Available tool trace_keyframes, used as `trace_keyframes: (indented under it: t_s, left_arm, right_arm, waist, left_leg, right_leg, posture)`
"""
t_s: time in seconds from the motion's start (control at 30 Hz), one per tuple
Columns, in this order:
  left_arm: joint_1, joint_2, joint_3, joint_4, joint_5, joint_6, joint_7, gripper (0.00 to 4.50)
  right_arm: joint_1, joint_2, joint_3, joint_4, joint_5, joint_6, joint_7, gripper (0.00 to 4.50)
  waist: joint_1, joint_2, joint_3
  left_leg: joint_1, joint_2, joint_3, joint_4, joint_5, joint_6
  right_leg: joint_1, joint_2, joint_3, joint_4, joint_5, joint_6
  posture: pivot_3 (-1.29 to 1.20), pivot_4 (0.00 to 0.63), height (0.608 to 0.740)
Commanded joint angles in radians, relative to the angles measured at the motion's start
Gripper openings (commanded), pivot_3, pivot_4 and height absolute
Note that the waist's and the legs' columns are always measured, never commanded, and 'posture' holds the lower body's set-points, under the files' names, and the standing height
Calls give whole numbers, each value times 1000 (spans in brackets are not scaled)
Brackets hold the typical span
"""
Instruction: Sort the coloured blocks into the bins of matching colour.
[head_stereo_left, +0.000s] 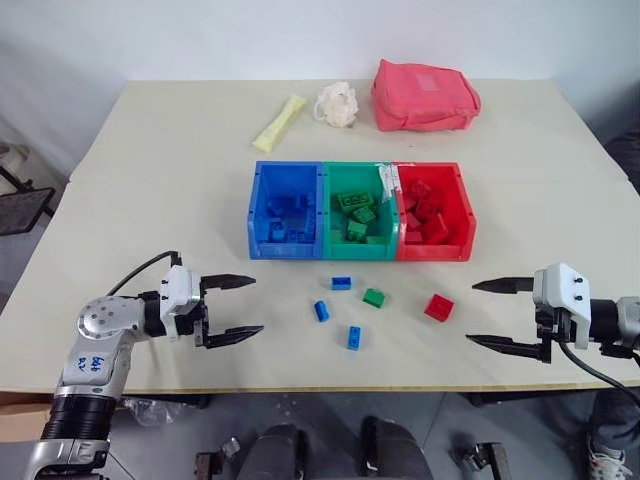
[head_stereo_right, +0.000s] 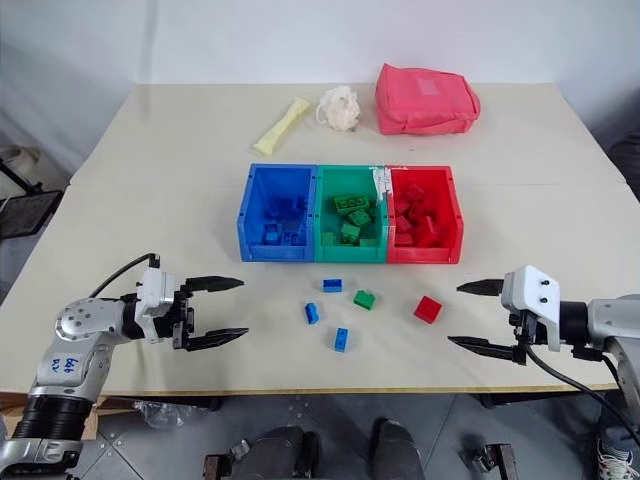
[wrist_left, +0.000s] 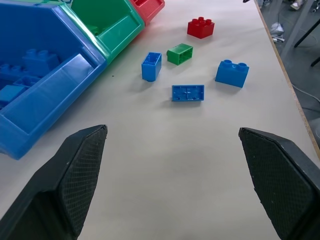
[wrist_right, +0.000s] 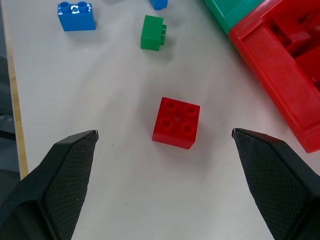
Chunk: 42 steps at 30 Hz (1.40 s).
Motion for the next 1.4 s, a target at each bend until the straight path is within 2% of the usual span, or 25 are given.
trace_keyframes:
  t_s: [0.03,0.17,0.23,0.3,0.43,0.63,0.8,0.93,1.1,1.33,1.4]
  left_arm:
    - [-21,-7,-14,4,6,-4,-4,4478]
    - [-47,-36,-11,-20,-34,69,37,4478]
    - [-54,-43,-13,-27,-36,68,33,4478]
    - [-62,-48,-17,-28,-36,74,29,4478]
    - [-80,-52,-33,-11,-28,81,8,4478]
    - [-76,-51,-38,-5,-24,81,-2,4478]
    - [-44,-51,-44,-52,-28,87,-1,4478]
    - [-2,-60,-44,-92,-31,88,17,4478]
    - [86,-56,-38,-193,-44,117,59,4478]
    - [129,-56,-30,-249,-47,140,97,4478]
    - [128,-57,-32,-251,-46,141,103,4500]
  right_arm:
    - [-5,5,-47,-44,30,14,-26,4500]
    - [-6,-32,-20,-97,-3,173,-125,4500]
    - [27,-70,-9,-109,-115,139,-168,4500]
    - [66,-92,-19,-118,-129,148,-153,4500]
    - [221,-81,-212,-141,-63,147,-84,4500]
    - [336,-81,-313,-183,-55,169,-41,4500]
    - [268,-69,-245,-219,-29,218,-77,4500]
    - [34,-4,-33,-200,-35,287,-165,4500]
    - [-83,44,101,-134,-76,287,-186,4500]
    - [-124,69,226,-62,-132,267,-186,4500]
    - [-118,81,226,-61,-125,253,-186,4097]
  waist:
    - [0,0,0]
    - [1,0,0]
    - [0,0,0]
    - [2,0,0]
    - [9,0,0]
    - [5,-1,0]
    - [-3,-1,0]
    - [-4,-2,0]
    - [1,-1,0]
    - [0,-1,0]
    - [-2,-1,0]
  left_leg:
    - [0,0,0,0,0,0]
    - [0,0,-1,1,0,0]
    - [-1,0,-1,2,0,0]
    - [-1,0,-1,1,0,0]
    - [-2,-1,-2,2,0,0]
    - [0,0,-1,2,0,0]
    - [0,1,-1,2,0,0]
    - [0,1,-1,3,-1,-1]
    - [-2,1,-6,4,-1,-1]
    - [-3,-1,-8,5,-1,-1]
    - [-3,-1,-8,5,-1,-1]
  right_leg:
    - [0,0,0,0,0,0]
    - [0,0,0,1,0,0]
    - [0,0,0,1,0,0]
    - [0,0,0,1,0,0]
    - [1,1,-2,1,0,0]
    - [2,1,0,0,0,0]
    - [1,0,1,1,0,0]
    - [1,0,1,1,0,0]
    - [1,-3,2,1,0,-1]
    - [2,-1,1,1,0,-1]
    - [2,0,1,1,0,-1]
  posture:
    - [0,150,740]
    - [0,150,740]
    - [0,150,740]
    - [0,150,740]
    - [0,150,740]
    - [0,150,740]
    - [0,150,740]
    - [0,150,740]
    - [0,150,740]
    - [0,150,740]
    - [0,150,740]
